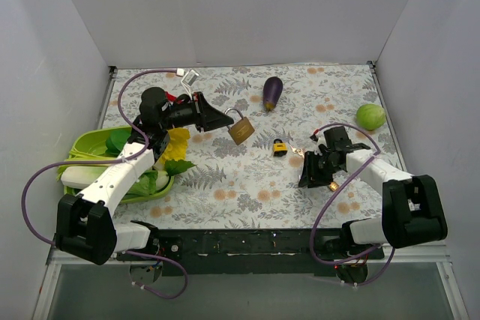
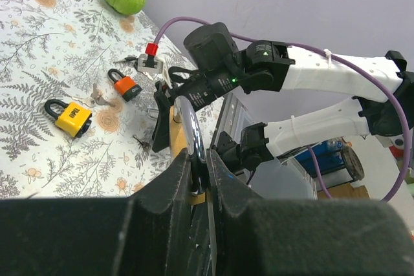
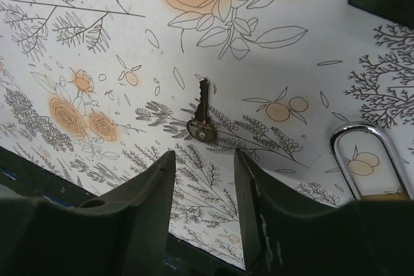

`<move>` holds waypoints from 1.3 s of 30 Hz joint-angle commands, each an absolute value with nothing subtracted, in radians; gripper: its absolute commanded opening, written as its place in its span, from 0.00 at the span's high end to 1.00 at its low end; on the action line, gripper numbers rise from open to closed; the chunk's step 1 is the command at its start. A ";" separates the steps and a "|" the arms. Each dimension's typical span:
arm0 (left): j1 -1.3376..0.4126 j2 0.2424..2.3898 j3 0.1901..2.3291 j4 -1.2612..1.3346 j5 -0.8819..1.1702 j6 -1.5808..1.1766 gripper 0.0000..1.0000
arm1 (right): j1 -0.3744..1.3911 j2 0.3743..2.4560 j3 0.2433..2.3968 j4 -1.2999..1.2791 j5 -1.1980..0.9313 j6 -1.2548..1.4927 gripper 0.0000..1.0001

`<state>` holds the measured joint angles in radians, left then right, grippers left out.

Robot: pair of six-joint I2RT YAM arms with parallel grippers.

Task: Lock with the key
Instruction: Place the key at the center of the board, then place the lock at the center of the board.

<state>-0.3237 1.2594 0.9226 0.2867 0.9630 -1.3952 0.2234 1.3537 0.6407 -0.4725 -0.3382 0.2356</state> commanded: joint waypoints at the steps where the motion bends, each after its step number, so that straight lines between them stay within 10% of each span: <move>1: -0.321 1.204 0.923 0.278 0.965 -1.387 1.00 | 0.218 1.292 0.727 -0.549 -0.353 0.177 0.48; 6: -0.321 1.215 0.893 0.253 0.991 -1.416 1.00 | 0.228 1.177 0.897 -0.516 -0.396 0.060 0.29; 20: -0.436 1.285 0.793 0.475 0.917 -1.652 1.00 | 0.642 1.184 1.179 -0.360 -0.313 0.063 0.16; 39: -0.476 1.298 0.741 0.595 0.839 -1.779 1.00 | 0.745 1.243 1.129 -0.396 -0.293 0.146 0.04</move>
<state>-0.4736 1.3060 0.7258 0.4984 0.8497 -1.7370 0.7334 1.2476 1.1416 -0.4019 -0.3153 0.1402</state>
